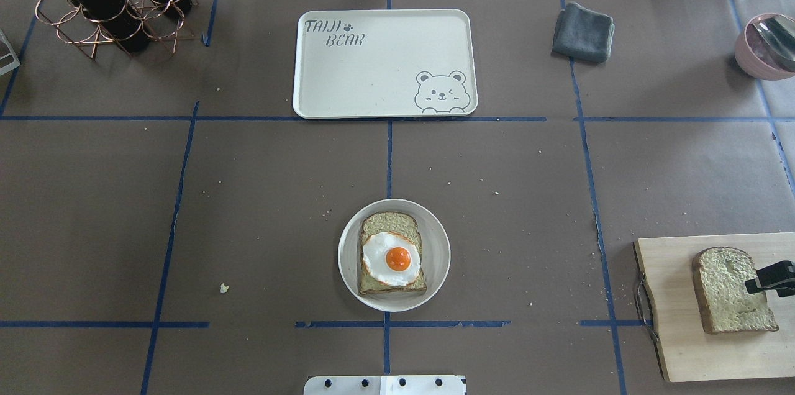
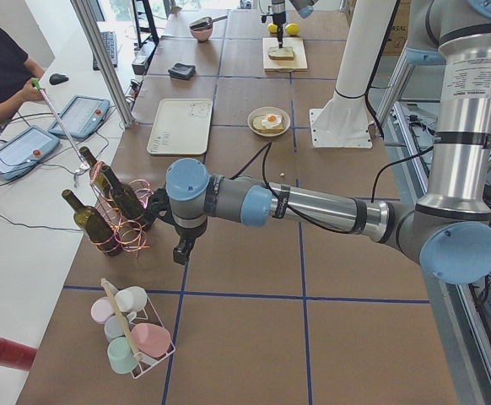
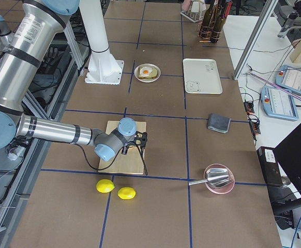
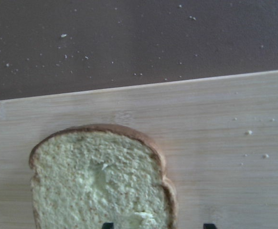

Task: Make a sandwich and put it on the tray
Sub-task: 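Move the right gripper down to the bread slice on the wooden board, then close the right gripper on the edge of the bread slice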

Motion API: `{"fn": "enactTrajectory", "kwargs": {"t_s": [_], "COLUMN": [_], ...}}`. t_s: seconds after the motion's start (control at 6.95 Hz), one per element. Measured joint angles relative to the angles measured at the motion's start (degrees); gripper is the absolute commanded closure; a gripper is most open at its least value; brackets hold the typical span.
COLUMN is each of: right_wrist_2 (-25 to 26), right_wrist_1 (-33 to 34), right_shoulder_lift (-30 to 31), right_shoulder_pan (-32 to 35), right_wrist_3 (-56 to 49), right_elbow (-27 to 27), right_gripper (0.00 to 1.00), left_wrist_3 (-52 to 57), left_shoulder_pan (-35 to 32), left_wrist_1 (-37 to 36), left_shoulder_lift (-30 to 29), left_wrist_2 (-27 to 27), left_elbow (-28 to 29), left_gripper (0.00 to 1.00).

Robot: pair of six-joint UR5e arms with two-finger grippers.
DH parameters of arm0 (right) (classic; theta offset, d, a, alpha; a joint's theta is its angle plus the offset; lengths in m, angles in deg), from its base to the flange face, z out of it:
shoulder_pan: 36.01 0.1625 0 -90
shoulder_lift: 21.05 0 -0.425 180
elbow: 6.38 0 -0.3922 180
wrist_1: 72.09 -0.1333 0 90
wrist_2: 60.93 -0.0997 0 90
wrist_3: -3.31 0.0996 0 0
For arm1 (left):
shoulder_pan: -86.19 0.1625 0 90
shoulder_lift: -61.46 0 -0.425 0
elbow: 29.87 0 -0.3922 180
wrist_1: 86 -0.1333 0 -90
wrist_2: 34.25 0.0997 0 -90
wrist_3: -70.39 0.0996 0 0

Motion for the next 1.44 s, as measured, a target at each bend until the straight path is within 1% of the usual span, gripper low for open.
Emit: {"fn": "enactTrajectory", "kwargs": {"t_s": [0.29, 0.43, 0.58, 0.72, 1.29, 1.44], "right_wrist_2": [-0.01, 0.00, 0.02, 0.01, -0.03, -0.26], "right_wrist_1": [-0.57, -0.62, -0.66, -0.68, -1.00, -2.13], "right_shoulder_lift": [-0.11, -0.12, -0.15, -0.19, -0.32, -0.37], "right_shoulder_pan": [-0.37, -0.62, -0.79, -0.87, -0.95, -0.89], "right_wrist_3": [0.30, 0.35, 0.37, 0.38, 0.96, 1.10], "right_elbow": [-0.69, -0.93, -1.15, -1.24, -0.87, -0.40], "right_gripper": [0.42, 0.52, 0.80, 1.00, 1.00, 1.00], "left_wrist_3": [0.05, 0.07, 0.07, 0.08, 0.14, 0.16], "left_shoulder_pan": [0.00, 0.00, 0.00, 0.00, 0.00, 0.00], "left_wrist_1": [0.00, 0.00, 0.00, 0.00, 0.00, 0.00], "left_shoulder_lift": [0.00, 0.00, 0.00, 0.00, 0.06, 0.07], "left_wrist_2": [0.00, 0.00, 0.02, 0.06, 0.02, 0.01], "left_elbow": [-0.07, -0.08, -0.08, -0.08, -0.06, -0.06], "left_gripper": [0.00, 0.00, 0.00, 0.00, 0.00, 0.00]}}
